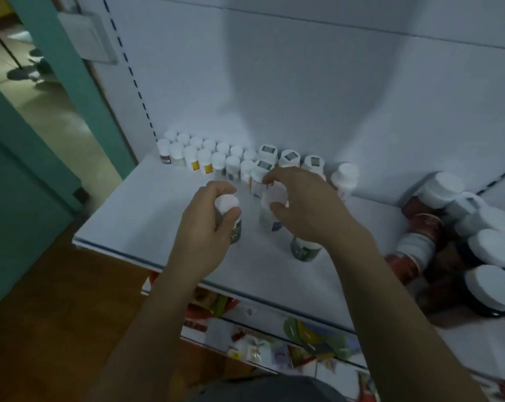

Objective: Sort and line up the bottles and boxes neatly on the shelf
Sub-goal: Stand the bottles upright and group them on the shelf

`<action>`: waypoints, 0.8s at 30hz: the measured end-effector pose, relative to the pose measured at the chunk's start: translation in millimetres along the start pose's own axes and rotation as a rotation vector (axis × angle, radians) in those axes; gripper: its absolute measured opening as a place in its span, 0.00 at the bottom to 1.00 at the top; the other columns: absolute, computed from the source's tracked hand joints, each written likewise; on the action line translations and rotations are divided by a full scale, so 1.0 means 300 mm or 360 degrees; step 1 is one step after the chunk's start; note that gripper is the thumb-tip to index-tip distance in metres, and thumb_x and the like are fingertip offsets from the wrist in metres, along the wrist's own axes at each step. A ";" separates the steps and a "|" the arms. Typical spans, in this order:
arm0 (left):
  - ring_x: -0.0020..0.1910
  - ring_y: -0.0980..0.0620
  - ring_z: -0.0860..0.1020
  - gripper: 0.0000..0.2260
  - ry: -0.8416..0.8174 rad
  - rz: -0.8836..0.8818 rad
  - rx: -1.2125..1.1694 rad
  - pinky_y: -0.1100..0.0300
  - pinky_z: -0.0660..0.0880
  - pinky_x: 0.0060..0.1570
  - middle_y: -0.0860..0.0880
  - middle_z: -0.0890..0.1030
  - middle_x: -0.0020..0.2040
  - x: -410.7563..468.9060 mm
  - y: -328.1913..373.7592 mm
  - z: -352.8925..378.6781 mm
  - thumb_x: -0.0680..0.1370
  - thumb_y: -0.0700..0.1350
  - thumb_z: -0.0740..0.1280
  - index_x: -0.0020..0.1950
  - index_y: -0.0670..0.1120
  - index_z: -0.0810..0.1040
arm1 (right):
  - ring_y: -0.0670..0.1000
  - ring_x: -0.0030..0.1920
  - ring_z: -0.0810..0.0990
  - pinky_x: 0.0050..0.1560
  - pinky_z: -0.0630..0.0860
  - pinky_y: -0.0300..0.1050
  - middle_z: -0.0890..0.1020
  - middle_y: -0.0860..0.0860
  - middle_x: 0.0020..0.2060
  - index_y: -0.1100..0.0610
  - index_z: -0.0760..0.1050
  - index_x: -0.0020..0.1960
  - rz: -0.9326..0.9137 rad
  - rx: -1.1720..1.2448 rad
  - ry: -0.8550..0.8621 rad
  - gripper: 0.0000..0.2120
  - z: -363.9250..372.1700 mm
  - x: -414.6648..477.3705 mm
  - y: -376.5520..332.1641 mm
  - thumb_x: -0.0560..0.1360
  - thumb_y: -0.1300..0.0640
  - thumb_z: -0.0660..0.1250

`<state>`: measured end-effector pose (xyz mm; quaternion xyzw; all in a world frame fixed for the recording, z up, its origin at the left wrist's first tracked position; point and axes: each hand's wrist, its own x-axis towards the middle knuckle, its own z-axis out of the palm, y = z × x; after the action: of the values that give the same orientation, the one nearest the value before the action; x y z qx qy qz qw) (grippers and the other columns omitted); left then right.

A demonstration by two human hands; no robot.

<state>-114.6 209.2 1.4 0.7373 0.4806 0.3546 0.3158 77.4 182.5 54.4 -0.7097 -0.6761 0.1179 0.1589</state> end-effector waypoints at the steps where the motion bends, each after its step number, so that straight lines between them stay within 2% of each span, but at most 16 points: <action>1: 0.52 0.68 0.75 0.13 -0.0070 0.0038 -0.0005 0.66 0.75 0.54 0.52 0.77 0.61 0.015 -0.009 -0.003 0.82 0.42 0.67 0.66 0.51 0.73 | 0.54 0.60 0.76 0.55 0.74 0.48 0.78 0.50 0.63 0.46 0.74 0.68 0.0057 -0.0010 -0.0079 0.20 0.007 0.009 -0.016 0.77 0.58 0.67; 3: 0.50 0.76 0.73 0.15 -0.0175 0.0092 0.0001 0.78 0.69 0.49 0.52 0.75 0.64 0.039 -0.022 -0.011 0.82 0.40 0.66 0.68 0.50 0.73 | 0.53 0.59 0.76 0.55 0.73 0.45 0.78 0.50 0.64 0.47 0.75 0.67 0.0169 0.0043 -0.0118 0.20 0.028 0.006 -0.036 0.77 0.61 0.67; 5: 0.48 0.78 0.72 0.15 -0.0265 0.0125 -0.0039 0.81 0.67 0.47 0.51 0.75 0.63 0.059 -0.031 -0.016 0.82 0.40 0.66 0.67 0.51 0.73 | 0.51 0.54 0.76 0.52 0.70 0.42 0.78 0.50 0.62 0.47 0.75 0.66 0.0239 0.0136 0.0015 0.19 0.031 -0.013 -0.044 0.77 0.60 0.68; 9: 0.47 0.78 0.73 0.10 -0.0481 0.0214 -0.0120 0.79 0.70 0.45 0.50 0.74 0.60 0.109 -0.021 -0.015 0.81 0.41 0.68 0.61 0.52 0.75 | 0.43 0.40 0.78 0.43 0.69 0.27 0.82 0.46 0.52 0.48 0.78 0.61 0.0361 0.0391 0.0616 0.15 -0.075 -0.097 -0.033 0.76 0.56 0.72; 12: 0.48 0.75 0.74 0.11 -0.0647 0.0314 -0.0137 0.74 0.74 0.46 0.51 0.74 0.60 0.140 0.017 0.020 0.80 0.41 0.70 0.58 0.55 0.75 | 0.42 0.38 0.79 0.41 0.71 0.30 0.81 0.39 0.46 0.49 0.79 0.61 0.0425 0.0534 0.1025 0.12 -0.184 -0.180 -0.028 0.77 0.55 0.71; 14: 0.49 0.74 0.73 0.11 -0.0744 0.0379 -0.0109 0.72 0.74 0.46 0.51 0.73 0.61 0.151 0.042 0.049 0.79 0.42 0.71 0.59 0.55 0.76 | 0.41 0.38 0.78 0.40 0.69 0.27 0.79 0.38 0.45 0.50 0.78 0.61 0.0488 0.0455 0.1105 0.12 -0.216 -0.212 0.001 0.78 0.54 0.70; 16: 0.50 0.70 0.73 0.11 -0.0803 0.0408 -0.0054 0.74 0.71 0.46 0.51 0.73 0.60 0.167 0.059 0.069 0.79 0.43 0.71 0.58 0.54 0.77 | 0.42 0.39 0.77 0.39 0.66 0.26 0.78 0.41 0.45 0.50 0.77 0.62 0.0594 0.0315 0.0978 0.13 -0.217 -0.209 0.061 0.78 0.54 0.70; 18: 0.49 0.63 0.73 0.09 -0.0790 0.0465 0.0042 0.75 0.68 0.48 0.52 0.73 0.59 0.194 0.078 0.075 0.78 0.46 0.71 0.57 0.54 0.77 | 0.48 0.43 0.79 0.42 0.66 0.35 0.80 0.47 0.49 0.51 0.77 0.62 0.0721 0.0156 0.0720 0.15 -0.190 -0.183 0.134 0.77 0.56 0.72; 20: 0.52 0.57 0.74 0.08 -0.0685 0.0568 0.0112 0.66 0.70 0.51 0.53 0.75 0.57 0.234 0.111 0.076 0.78 0.47 0.71 0.56 0.53 0.79 | 0.55 0.49 0.80 0.47 0.66 0.40 0.82 0.52 0.54 0.52 0.77 0.62 0.0753 0.0071 0.0472 0.16 -0.150 -0.151 0.198 0.75 0.58 0.72; 22: 0.52 0.54 0.77 0.07 -0.0589 0.0670 0.0147 0.55 0.74 0.52 0.54 0.79 0.55 0.288 0.159 0.083 0.78 0.45 0.71 0.56 0.52 0.80 | 0.56 0.53 0.80 0.51 0.72 0.44 0.82 0.53 0.58 0.51 0.77 0.62 0.0727 0.0027 0.0273 0.17 -0.110 -0.124 0.237 0.74 0.59 0.72; 24: 0.50 0.53 0.79 0.08 -0.0578 0.0718 0.0185 0.52 0.76 0.53 0.54 0.82 0.54 0.337 0.208 0.106 0.78 0.44 0.72 0.57 0.51 0.81 | 0.56 0.57 0.80 0.57 0.76 0.48 0.82 0.52 0.59 0.49 0.77 0.62 0.0728 0.0009 0.0149 0.17 -0.093 -0.104 0.260 0.75 0.57 0.71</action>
<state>-29.0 278.3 56.3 0.8937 0.2596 0.2500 0.2671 158.2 146.7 48.6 -0.8487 -0.4892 0.1198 0.1613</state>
